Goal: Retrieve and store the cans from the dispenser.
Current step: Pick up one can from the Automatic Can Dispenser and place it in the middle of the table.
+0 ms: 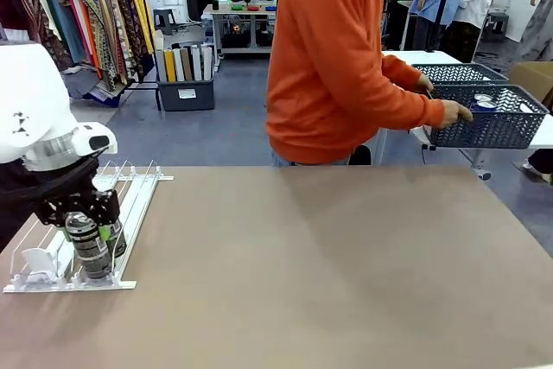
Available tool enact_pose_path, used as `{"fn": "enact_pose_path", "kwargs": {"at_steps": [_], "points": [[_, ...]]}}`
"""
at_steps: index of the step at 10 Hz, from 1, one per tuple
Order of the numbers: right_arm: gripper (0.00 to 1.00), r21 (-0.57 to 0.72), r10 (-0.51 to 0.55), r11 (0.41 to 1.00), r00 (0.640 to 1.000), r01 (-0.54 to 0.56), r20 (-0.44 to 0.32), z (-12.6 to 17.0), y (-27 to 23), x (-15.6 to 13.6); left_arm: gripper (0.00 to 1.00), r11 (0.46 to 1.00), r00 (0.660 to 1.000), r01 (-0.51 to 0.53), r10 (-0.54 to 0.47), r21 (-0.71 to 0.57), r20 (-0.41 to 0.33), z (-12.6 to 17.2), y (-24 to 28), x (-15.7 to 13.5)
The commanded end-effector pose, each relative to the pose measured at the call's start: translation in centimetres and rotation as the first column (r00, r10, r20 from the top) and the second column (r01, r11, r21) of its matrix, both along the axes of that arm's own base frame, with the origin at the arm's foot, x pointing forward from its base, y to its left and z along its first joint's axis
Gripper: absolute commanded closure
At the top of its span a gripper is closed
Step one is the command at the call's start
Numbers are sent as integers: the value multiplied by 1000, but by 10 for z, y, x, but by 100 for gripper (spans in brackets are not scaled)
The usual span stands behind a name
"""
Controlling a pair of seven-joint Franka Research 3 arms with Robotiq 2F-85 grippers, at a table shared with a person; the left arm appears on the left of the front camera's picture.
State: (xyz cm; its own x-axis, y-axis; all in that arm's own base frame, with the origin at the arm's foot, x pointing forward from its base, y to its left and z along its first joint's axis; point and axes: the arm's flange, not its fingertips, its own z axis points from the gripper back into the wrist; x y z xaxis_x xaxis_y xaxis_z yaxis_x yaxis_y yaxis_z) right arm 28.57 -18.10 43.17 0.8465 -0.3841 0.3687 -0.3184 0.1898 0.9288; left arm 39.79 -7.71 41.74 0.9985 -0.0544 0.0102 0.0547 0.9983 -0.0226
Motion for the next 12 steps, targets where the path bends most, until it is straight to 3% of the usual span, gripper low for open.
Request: {"fn": "enact_pose_path", "kwargs": {"at_steps": [1,3,5,6,7,8,12], "points": [[0,1,1,1000,1000,-1,15,3,0,2,100,1000,991,18,-19,8,133,52,7,-22],[0,1,1,1000,1000,-1,15,3,0,2,100,996,981,85,-76,-41,178,115,11,-58],[0,1,1,1000,1000,-1,15,3,0,2,100,974,946,198,-160,-111,283,166,20,-96],[0,1,1,1000,1000,-1,15,3,0,2,100,973,932,180,-123,-141,342,180,28,-108],[0,1,1,1000,1000,-1,15,3,0,2,100,962,924,191,-109,-194,367,184,38,-114],[0,1,1,1000,1000,-1,15,3,0,2,100,985,948,152,-123,-78,293,176,19,-105],[0,1,1,1000,1000,-1,15,3,0,2,100,985,948,152,-123,-78,293,176,19,-105]]}}
